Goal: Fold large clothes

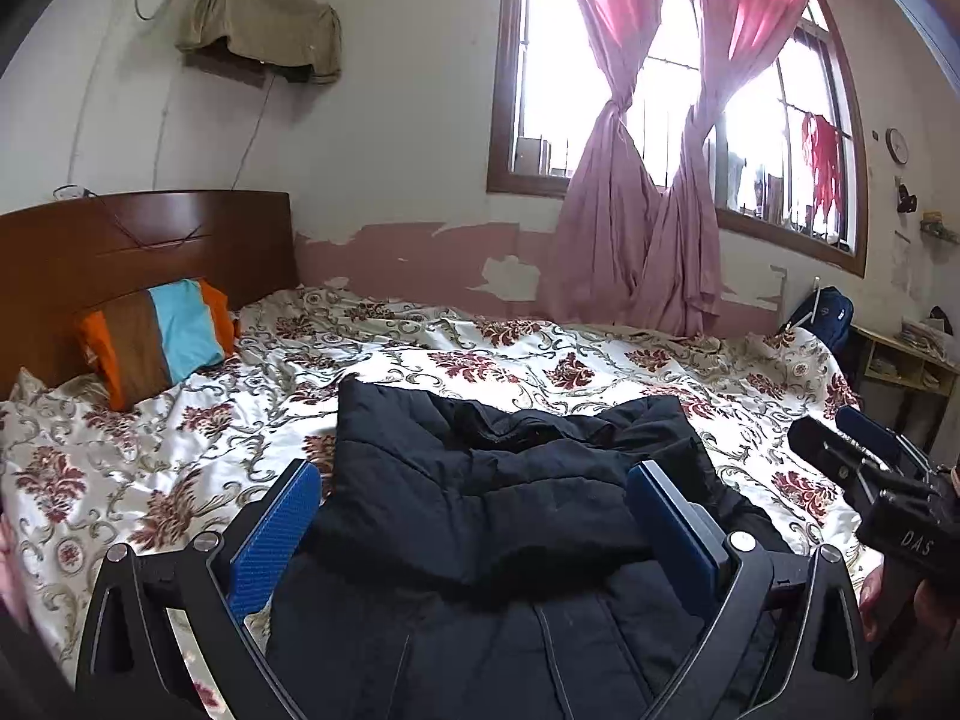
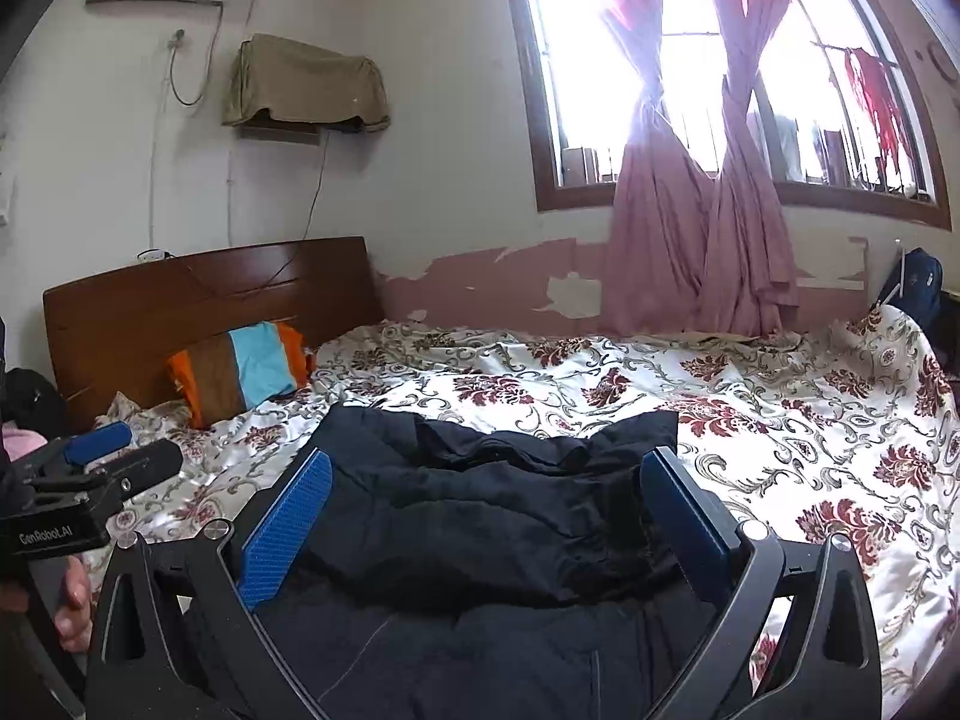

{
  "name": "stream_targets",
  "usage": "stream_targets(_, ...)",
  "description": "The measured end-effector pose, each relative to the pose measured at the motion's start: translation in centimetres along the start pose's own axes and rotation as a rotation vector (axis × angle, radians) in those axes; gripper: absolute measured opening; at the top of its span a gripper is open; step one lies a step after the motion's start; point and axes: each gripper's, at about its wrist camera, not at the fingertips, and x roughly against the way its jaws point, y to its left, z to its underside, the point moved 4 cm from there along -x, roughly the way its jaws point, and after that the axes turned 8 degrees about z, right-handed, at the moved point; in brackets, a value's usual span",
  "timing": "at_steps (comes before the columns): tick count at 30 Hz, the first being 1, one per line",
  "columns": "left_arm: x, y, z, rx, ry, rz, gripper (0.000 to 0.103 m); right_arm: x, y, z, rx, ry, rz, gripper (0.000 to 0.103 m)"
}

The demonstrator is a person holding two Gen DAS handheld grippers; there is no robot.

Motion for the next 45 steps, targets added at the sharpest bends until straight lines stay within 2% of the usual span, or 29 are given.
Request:
stream_targets(11,5.3,0.8,1.6,0.036,-0.018,-0.047,0.103,5.7,0.5,1.0,0.03,-0.066,0.013,0.101)
stream_targets(19,8.3,0.5,4.0,0.063,-0.005,-0.02,0.103,8.9,0.7,2.1,0.042,-0.087,0.017,0.101)
stream_targets(23,10.0,0.6,5.5,0.069,0.003,-0.039,0.103,10.5,0.7,2.6,0.034,-0.11,0.016,0.101)
stream_targets(31,11.3,1.3,7.0,0.065,0.002,-0.075,0.103,13.0,0.6,4.0,0.028,-0.164,0.045,0.101)
stream_targets(38,12.3,1.8,7.8,0.084,-0.004,-0.086,0.103,13.4,0.8,6.0,0.049,-0.135,0.049,0.101)
stream_targets(45,12.1,1.6,9.1,0.083,0.031,-0.074,0.103,14.6,-0.2,8.2,0.048,-0.133,0.071,0.101)
